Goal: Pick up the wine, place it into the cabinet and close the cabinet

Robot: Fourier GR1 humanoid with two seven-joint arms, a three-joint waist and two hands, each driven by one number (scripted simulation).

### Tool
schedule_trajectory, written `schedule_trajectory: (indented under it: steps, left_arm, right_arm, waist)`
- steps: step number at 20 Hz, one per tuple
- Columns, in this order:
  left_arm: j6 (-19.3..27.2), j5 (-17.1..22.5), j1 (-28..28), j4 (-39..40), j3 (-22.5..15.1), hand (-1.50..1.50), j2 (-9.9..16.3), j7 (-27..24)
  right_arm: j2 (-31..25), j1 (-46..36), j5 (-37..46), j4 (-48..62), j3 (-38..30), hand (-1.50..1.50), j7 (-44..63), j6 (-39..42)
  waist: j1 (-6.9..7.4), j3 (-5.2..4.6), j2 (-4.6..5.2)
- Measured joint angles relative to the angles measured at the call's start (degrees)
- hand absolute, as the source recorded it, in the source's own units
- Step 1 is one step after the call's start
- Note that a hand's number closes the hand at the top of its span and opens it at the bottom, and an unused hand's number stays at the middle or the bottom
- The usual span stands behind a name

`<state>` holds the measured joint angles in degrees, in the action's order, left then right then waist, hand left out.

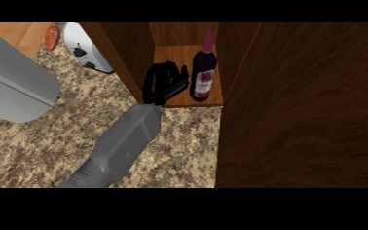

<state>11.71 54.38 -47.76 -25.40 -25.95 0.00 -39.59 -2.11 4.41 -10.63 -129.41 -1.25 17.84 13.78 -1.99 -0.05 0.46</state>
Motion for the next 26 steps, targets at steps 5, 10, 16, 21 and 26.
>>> schedule_trajectory:
  steps: [5, 10, 16, 21, 26]
  left_arm:
    - [-1.13, 1.48, -4.51, 4.46, 1.35, 1.50, 0.02, 0.69]
    - [-0.33, 2.72, -6.74, 7.78, 1.22, 1.50, 0.01, 1.10]
    - [0.49, 3.52, -7.85, 11.25, 0.72, 1.50, -0.01, 1.34]
    - [-1.66, 3.27, -8.22, 14.78, 2.15, 1.50, 0.00, -0.71]
    - [-2.03, 3.61, -8.40, 16.17, 3.82, 1.50, -0.08, -4.40]
  right_arm:
    - [-0.03, -1.13, 0.49, 0.74, -0.25, -1.50, -0.57, -0.20]
    - [0.14, -0.44, 1.52, 1.61, 0.57, -1.50, -2.11, 0.47]
    - [0.27, -1.25, 1.46, 1.48, 1.20, -1.50, -1.45, 0.27]
    - [0.50, -0.14, 1.65, -0.15, 2.01, -1.50, -0.91, 0.19]
    - [0.17, -0.35, 1.32, -0.57, 1.57, -1.50, -0.52, 0.17]
  waist:
    - [-0.17, 0.00, 0.09]
    - [-0.62, 0.01, 0.21]
    - [-1.17, -0.01, 0.40]
    - [-1.11, -0.02, 0.47]
    - [-1.36, -0.13, 0.67]
